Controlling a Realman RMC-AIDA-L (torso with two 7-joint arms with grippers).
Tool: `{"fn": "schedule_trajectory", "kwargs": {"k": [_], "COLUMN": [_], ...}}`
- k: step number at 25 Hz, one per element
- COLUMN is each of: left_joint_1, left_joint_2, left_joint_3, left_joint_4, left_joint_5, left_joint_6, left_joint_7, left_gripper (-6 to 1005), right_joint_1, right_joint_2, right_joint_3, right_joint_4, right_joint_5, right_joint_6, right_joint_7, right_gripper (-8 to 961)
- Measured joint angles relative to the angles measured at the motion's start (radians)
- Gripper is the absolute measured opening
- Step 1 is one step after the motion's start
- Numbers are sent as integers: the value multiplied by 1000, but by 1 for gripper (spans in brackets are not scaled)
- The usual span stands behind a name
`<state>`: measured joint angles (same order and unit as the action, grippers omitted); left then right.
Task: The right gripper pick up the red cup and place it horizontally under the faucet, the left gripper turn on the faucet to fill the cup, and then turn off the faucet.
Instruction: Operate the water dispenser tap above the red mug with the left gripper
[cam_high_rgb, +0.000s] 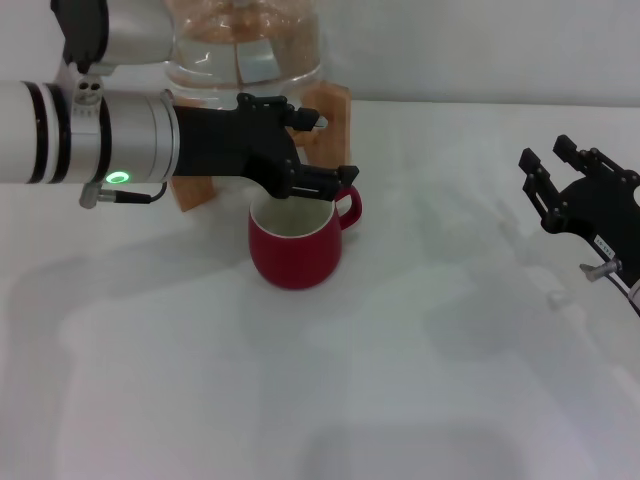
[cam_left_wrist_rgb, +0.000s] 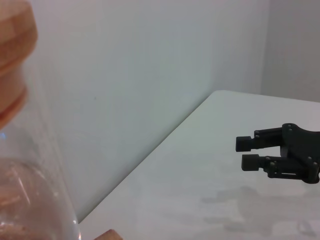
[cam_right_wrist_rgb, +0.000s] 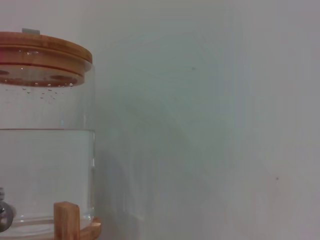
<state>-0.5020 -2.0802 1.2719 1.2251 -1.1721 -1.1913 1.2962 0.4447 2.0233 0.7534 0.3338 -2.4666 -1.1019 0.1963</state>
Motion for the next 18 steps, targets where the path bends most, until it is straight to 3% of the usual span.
{"fn": "schedule_trajectory", "kwargs": {"k": [18], "left_joint_1": [-9], "left_joint_2": [0], "left_joint_3": [6], "left_joint_4": [-1], "left_joint_5": [0], "left_joint_6": [28], "left_joint_7": [0], "left_gripper": [880], "right_joint_1": [3], "right_joint_2": [0], "right_joint_3": [0], "right_joint_4": [1], "right_joint_5": [0], "right_joint_6": [-6], "right_joint_7": [0], "right_gripper": [426]}}
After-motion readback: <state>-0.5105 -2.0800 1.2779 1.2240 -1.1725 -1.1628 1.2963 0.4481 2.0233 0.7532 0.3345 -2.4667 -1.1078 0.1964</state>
